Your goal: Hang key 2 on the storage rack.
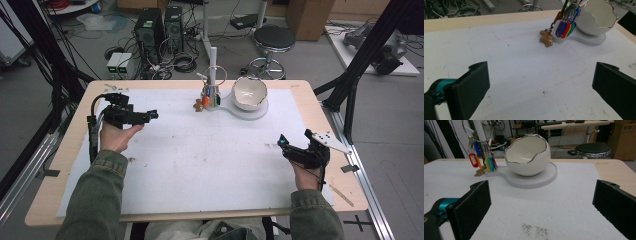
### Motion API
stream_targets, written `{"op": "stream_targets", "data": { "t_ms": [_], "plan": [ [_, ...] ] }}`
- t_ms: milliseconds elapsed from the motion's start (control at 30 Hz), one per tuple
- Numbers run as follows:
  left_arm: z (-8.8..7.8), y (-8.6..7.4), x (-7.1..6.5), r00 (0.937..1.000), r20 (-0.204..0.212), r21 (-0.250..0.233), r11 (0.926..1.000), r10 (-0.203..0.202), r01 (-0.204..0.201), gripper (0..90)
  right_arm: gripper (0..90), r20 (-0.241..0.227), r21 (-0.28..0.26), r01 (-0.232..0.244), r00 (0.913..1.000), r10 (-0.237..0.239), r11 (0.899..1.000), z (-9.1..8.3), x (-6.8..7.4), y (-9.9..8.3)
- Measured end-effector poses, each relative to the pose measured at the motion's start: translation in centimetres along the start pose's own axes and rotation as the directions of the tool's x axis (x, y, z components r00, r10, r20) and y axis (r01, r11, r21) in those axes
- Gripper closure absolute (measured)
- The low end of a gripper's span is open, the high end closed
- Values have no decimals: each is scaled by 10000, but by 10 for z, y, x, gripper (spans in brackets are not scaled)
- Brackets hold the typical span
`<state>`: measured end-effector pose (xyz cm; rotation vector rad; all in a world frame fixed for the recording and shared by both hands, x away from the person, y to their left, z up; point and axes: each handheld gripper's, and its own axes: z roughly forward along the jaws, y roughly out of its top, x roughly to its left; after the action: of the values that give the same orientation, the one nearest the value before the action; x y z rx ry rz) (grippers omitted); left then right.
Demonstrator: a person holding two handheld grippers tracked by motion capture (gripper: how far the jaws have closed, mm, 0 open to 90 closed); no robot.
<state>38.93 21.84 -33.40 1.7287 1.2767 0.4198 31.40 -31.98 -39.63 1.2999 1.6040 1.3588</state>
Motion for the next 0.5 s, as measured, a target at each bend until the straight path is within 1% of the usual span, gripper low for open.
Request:
{"op": "stream_targets", "data": {
  "t_ms": [33,67,100,233,267,333,367,500],
  "plan": [
    [-1,-2,1,10000,-63,31,10000,-7,7,16,8,-21,11,-38,10000,38,10000,0,0,0],
    [-2,-4,1,10000,-86,-37,10000,-10,10,16,8,-32,0,-27,10000,27,10000,1,0,0],
    [-3,-6,2,10000,-39,-47,10000,-72,71,16,8,-31,-8,-27,10000,27,10000,1,0,0],
    [-4,-15,4,9998,-129,-39,9999,-149,149,16,7,-40,6,-71,10000,71,10000,0,-1,0],
    [-5,-18,4,9998,-161,-69,9999,-127,126,16,8,-43,-5,-87,10000,87,10000,0,-1,0],
    [-5,-22,4,9996,-176,-151,9996,-223,220,16,8,-39,-1,-119,9999,119,9999,0,-1,0],
    [-6,-24,4,9997,-196,-100,9998,-162,160,16,8,-41,13,-140,9999,140,9999,0,-1,0],
    [-8,-34,6,9996,-210,-224,9995,-205,200,16,8,-35,17,-130,9999,130,9999,0,-1,0]
  ]
}}
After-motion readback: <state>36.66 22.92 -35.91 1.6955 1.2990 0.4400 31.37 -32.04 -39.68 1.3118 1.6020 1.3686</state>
